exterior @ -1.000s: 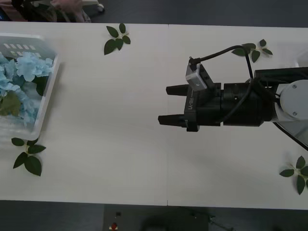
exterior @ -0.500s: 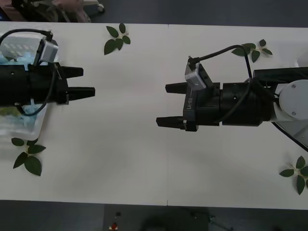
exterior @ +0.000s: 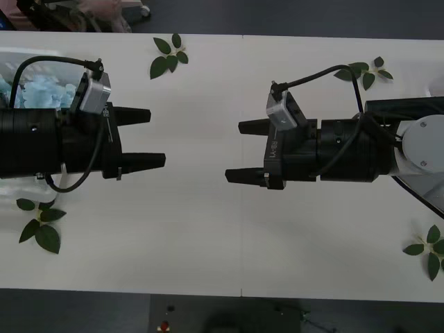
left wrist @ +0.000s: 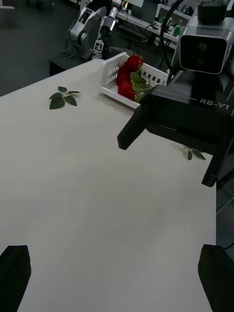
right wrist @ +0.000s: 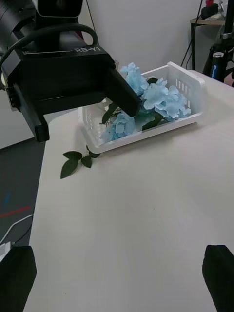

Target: Put the red flowers into the right box and the blue flowers into the left box

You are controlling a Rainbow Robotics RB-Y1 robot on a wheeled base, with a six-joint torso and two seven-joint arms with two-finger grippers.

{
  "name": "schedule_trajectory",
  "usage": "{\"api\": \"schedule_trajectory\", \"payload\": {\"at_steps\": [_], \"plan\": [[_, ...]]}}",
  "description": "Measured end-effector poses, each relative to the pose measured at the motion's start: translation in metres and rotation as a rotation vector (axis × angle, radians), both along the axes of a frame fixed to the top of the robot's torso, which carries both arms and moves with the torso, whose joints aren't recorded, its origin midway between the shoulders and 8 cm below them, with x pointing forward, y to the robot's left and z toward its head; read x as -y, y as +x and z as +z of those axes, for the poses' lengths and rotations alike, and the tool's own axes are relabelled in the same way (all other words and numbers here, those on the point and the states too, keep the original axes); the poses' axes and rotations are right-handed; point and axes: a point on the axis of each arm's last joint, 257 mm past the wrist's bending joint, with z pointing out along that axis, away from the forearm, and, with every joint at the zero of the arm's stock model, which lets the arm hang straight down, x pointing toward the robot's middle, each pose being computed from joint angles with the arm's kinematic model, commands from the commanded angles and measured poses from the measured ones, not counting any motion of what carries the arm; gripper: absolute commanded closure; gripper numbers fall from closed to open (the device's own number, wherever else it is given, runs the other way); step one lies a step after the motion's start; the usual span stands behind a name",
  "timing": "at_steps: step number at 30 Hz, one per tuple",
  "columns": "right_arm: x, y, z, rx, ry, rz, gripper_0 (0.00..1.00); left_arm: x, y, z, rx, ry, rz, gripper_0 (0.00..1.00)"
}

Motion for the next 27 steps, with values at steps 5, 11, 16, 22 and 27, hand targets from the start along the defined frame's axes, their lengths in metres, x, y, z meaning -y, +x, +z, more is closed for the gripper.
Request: {"api": "schedule_trajectory", "payload": {"at_steps": [5, 11, 16, 22, 27], "plan": [[0.0, 0.0, 0.0, 0.0, 0.0, 0.0, 0.14, -0.0037, -0.0077, -0.0012, -0.003, 0.026, -0.01, 0.0], [0.0, 0.0, 0.0, 0.0, 0.0, 0.0, 0.27, -0.0027, -0.009, -0.0004, -0.003, 0.024, -0.013, 0.0], [0.0, 0.0, 0.0, 0.0, 0.0, 0.0, 0.15, -0.0027, -0.009, -0.0004, -0.003, 0.024, -0.013, 0.0], [0.0, 0.0, 0.0, 0.0, 0.0, 0.0, 0.11, -0.0027, -0.009, -0.0004, -0.003, 0.024, -0.013, 0.0], [0.0, 0.0, 0.0, 0.0, 0.0, 0.0, 0.11, -0.0027, -0.009, -0.0004, -0.003, 0.024, -0.013, 0.0]]}}
